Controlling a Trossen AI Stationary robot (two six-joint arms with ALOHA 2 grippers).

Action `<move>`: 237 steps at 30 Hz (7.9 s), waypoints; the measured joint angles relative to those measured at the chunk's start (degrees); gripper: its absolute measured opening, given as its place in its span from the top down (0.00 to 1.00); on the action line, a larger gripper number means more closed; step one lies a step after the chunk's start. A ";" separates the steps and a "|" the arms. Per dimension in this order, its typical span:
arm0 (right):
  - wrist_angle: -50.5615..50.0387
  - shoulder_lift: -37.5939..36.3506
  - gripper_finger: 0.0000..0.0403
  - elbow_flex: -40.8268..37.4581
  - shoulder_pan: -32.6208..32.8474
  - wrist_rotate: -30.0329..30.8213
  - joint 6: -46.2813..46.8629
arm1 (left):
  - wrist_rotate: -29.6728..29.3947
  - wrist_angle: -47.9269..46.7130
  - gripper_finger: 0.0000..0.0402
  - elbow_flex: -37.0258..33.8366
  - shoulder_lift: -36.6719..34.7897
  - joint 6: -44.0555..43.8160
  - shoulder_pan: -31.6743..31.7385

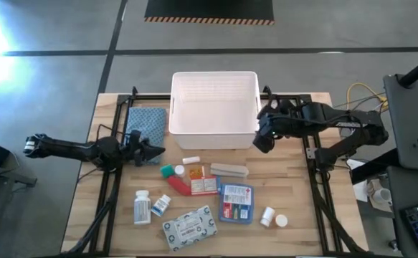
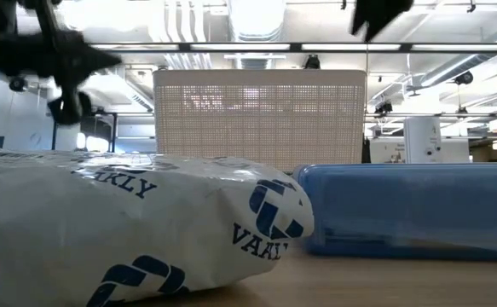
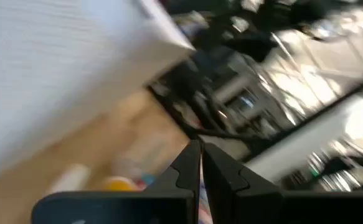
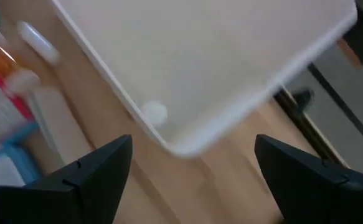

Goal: Pick & place medical supplies in basket/bin
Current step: Put the white medicine bottle into the white bin, then put the orange medicine bottle into the white bin

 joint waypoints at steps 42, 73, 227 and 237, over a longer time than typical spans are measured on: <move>0.62 -18.57 0.20 -30.22 3.10 2.65 17.17 | -4.31 -49.31 0.80 44.29 44.48 17.17 -13.22; 0.42 -18.64 0.21 -31.46 3.10 0.99 18.92 | -9.03 -47.18 0.37 43.59 57.70 26.07 -8.44; 33.56 14.34 0.09 -33.49 52.55 -17.26 24.61 | -16.15 -61.91 0.32 76.79 47.97 22.82 -8.76; 36.15 14.36 0.19 -34.01 51.38 -17.42 24.59 | -16.23 -62.06 0.32 76.79 47.97 22.81 -8.74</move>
